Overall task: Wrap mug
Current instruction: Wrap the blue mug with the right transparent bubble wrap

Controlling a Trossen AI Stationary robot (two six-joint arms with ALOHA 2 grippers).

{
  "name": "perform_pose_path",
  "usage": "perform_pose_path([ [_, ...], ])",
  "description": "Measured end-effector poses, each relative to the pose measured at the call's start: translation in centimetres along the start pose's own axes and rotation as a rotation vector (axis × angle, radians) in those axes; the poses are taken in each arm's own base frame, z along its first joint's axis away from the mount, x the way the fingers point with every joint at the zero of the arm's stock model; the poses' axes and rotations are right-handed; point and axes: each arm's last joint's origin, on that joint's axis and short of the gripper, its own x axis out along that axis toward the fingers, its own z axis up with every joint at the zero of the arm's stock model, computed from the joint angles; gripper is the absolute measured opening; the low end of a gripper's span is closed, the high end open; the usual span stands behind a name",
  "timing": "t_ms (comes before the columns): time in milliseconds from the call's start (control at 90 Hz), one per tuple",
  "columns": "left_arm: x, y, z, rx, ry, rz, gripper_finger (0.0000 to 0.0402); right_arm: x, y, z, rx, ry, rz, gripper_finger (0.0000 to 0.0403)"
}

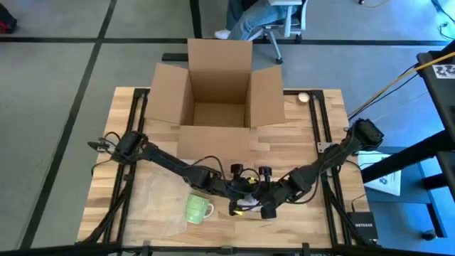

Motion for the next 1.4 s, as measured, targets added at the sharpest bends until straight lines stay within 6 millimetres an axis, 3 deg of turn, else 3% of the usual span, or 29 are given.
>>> perform_pose_path([
  [67, -1.2, 0.2, 0.7, -0.001, 0.005, 0.004, 0.0000, 0.0, 0.0, 0.0, 0.001, 0.000, 0.000, 0.0001],
  [278, -4.2, 0.3, 0.1, -0.046, 0.153, 0.028, 0.0000, 0.0, 0.0, 0.0, -0.003, -0.003, -0.003, 0.0001],
  [367, -4.8, 0.5, -1.2, -0.072, 0.297, 0.069, 0.0000, 0.1, 0.0, 0.0, -0.003, 0.002, 0.000, 0.0001],
  [500, -3.1, 0.4, -5.5, -0.067, 0.475, 0.127, 0.0000, 0.1, 0.0, -0.1, -0.004, 0.004, 0.002, 0.0001],
  [700, 0.3, -0.2, -9.6, -0.116, 0.410, 0.098, 0.0000, 0.1, 0.0, -0.1, -0.010, 0.001, -0.004, 0.0001],
  [867, 0.8, -1.0, -7.6, -0.146, 0.234, -0.028, 0.0000, 0.1, 0.0, 0.0, -0.012, -0.001, -0.003, 0.0001],
  [1400, -0.8, -2.7, -3.1, -0.028, 0.120, -0.101, 0.0000, 0.1, 0.1, 0.0, -0.027, -0.005, 0.000, 0.0001],
])
